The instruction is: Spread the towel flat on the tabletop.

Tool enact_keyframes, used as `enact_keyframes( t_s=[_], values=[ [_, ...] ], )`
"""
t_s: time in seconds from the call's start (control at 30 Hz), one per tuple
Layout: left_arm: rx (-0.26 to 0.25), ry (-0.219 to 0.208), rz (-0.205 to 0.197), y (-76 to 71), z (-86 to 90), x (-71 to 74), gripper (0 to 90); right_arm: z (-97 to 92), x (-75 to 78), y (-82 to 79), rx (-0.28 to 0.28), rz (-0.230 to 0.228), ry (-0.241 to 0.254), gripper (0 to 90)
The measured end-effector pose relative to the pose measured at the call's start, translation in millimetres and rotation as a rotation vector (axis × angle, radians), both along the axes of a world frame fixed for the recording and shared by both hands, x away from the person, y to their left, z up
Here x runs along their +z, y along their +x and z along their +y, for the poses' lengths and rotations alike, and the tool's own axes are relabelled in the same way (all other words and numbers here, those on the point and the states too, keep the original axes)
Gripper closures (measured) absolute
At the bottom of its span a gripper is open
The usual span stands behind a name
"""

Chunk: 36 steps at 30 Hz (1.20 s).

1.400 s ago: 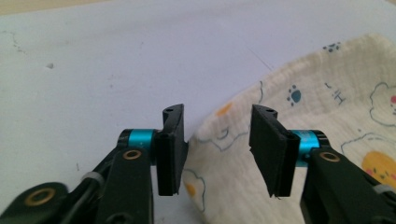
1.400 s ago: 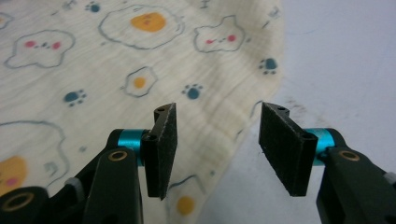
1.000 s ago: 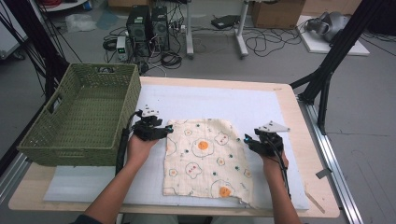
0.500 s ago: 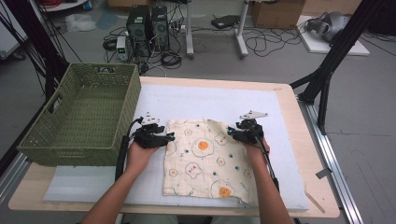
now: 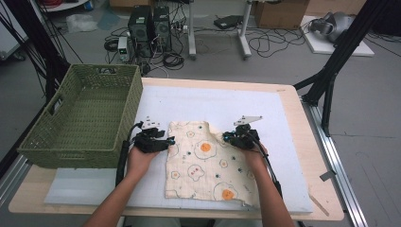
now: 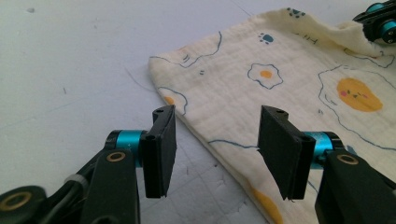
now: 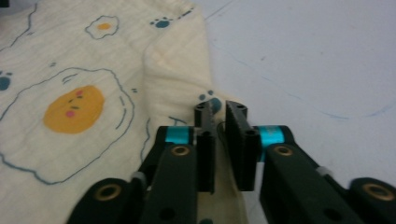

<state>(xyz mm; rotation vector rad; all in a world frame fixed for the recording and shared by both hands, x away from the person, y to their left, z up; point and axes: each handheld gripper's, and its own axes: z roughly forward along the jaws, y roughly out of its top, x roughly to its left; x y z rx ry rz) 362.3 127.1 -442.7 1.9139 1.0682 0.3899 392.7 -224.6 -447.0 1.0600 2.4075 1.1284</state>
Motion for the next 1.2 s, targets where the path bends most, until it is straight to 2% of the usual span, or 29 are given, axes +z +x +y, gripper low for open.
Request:
enact_keyframes(
  t_s=[0.07,0.13,0.17,0.23,0.33,0.37,0.4,0.43,0.53,0.63,0.7,0.83,0.93,1.0,1.03,1.07,1.1,1.13,1.2],
  values=[
    [-0.001,0.004,0.002,-0.4,0.1,-0.3,47.2,0.3,1.5,-0.8,0.006,-0.014,-0.031,85.9],
    [-0.002,0.003,0.003,-0.5,0.1,-0.4,47.3,-0.8,2.9,-1.3,-0.033,-0.055,-0.104,86.0],
    [-0.003,0.003,0.004,-0.5,0.0,-0.3,47.3,-2.6,4.2,-1.6,-0.081,-0.084,-0.154,86.0],
    [-0.006,0.001,0.002,-0.8,-0.6,0.0,47.3,-5.9,6.0,-1.1,-0.146,-0.123,-0.219,85.9],
    [-0.012,-0.003,0.004,-1.2,-2.2,-0.1,47.2,-15.9,7.8,1.2,-0.264,-0.159,-0.289,85.5],
    [-0.015,0.002,0.009,-1.3,-2.4,-0.4,47.2,-18.5,7.9,1.8,-0.287,-0.162,-0.304,84.8],
    [-0.018,0.002,0.014,-1.3,-3.1,-0.9,47.2,-21.2,7.4,2.5,-0.319,-0.164,-0.315,81.4],
    [-0.023,0.008,0.016,-1.4,-3.1,-0.9,47.1,-24.7,7.7,2.6,-0.353,-0.16,-0.316,78.9],
    [-0.022,0.013,0.017,-1.5,-1.9,-0.4,47.1,-33.3,12.1,-0.2,-0.374,-0.161,-0.273,68.2],
    [-0.016,0.014,0.021,-0.1,-0.6,-1.3,47.2,-45.1,18.0,-8.5,-0.373,-0.169,-0.193,63.2],
    [-0.02,0.02,0.024,0.9,-1.6,-2.6,47.8,-53.0,20.1,-15.3,-0.369,-0.157,-0.138,58.6],
    [-0.036,0.032,0.041,2.9,-8.9,-6.9,48.8,-62.7,23.0,-32.5,-0.346,-0.163,-0.107,54.1],
    [-0.049,0.075,0.018,2.6,-15.3,-6.8,48.6,-68.5,23.1,-45.0,-0.323,-0.157,-0.073,49.8],
    [-0.068,0.115,-0.012,0.8,-18.8,-6.7,55.4,-70.3,20.8,-51.6,-0.302,-0.14,-0.052,46.9],
    [-0.097,0.104,-0.013,0.4,-19.5,-6.7,63.7,-70.1,18.9,-54.4,-0.291,-0.127,-0.044,46.5],
    [-0.106,0.104,-0.015,-0.2,-21.2,-6.6,77.9,-68.9,16.6,-57.1,-0.279,-0.121,-0.046,46.5],
    [-0.108,0.127,-0.027,-0.8,-22.6,-5.8,82.4,-67.3,14.2,-59.5,-0.265,-0.112,-0.048,46.4],
    [-0.085,0.146,-0.028,-0.2,-23.2,-4.3,86.3,-65.9,11.8,-60.6,-0.25,-0.111,-0.052,45.8],
    [-0.016,0.151,-0.025,2.3,-18.2,-3.1,87.2,-62.4,8.3,-62.4,-0.238,-0.101,-0.052,46.5]
  ],
)
